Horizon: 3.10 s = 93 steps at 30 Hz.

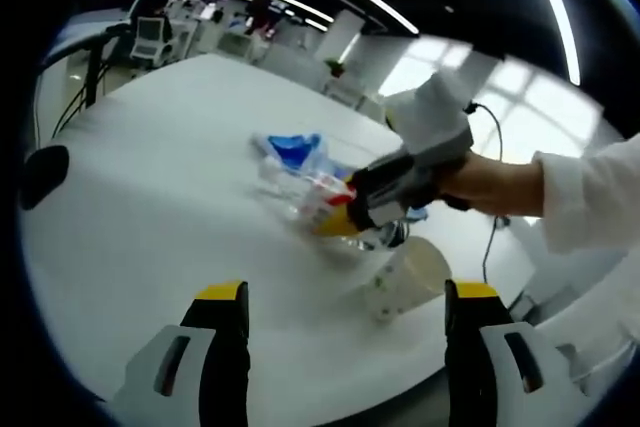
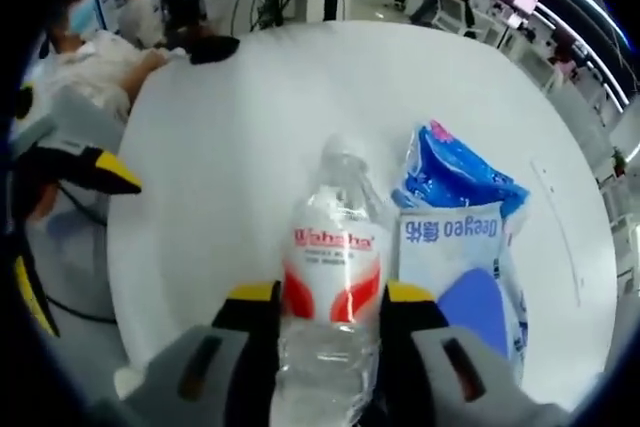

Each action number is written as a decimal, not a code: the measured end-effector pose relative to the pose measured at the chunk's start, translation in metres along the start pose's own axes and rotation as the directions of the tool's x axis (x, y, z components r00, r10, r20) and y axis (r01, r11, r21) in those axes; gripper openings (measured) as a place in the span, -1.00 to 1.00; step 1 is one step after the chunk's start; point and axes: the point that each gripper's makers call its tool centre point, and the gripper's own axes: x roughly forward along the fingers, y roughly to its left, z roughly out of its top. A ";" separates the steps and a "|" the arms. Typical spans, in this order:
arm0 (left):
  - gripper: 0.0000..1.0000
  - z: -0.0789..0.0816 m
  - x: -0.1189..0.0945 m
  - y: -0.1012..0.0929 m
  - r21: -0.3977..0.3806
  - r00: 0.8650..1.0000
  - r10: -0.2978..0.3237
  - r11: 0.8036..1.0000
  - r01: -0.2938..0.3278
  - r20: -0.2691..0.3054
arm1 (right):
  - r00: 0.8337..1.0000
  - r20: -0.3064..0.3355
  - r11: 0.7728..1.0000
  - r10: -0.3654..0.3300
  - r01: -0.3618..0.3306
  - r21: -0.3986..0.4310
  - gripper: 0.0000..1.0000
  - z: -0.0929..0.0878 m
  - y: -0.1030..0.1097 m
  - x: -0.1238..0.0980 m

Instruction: Arrange the tabletop items into an orderly group along one side of the table until the central work area is clear of visible clutter.

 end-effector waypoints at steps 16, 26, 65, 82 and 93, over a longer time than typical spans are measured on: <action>0.53 0.019 -0.001 0.001 -0.041 0.999 0.008 0.999 -0.006 0.046 | 0.959 0.279 0.996 -0.045 0.021 0.089 -0.28 0.038 -0.007 -0.057; 0.54 0.082 0.001 -0.012 0.002 0.991 -0.015 1.000 0.014 0.137 | 0.927 0.368 0.996 -0.068 0.045 0.072 -0.27 0.052 0.003 -0.079; -0.25 0.215 0.047 -0.064 -0.012 0.965 -0.123 0.992 0.129 0.230 | 0.795 0.586 0.986 -0.158 0.154 0.058 -0.24 0.082 0.014 -0.146; -0.66 0.224 0.027 -0.093 0.112 0.942 -0.181 0.982 0.155 0.283 | 0.796 0.588 0.989 -0.144 0.128 0.068 -0.22 0.083 0.018 -0.150; -0.65 0.218 0.028 -0.115 0.442 0.922 -0.367 0.853 0.279 0.127 | 0.803 0.585 0.994 -0.110 0.075 0.084 -0.20 0.065 0.027 -0.158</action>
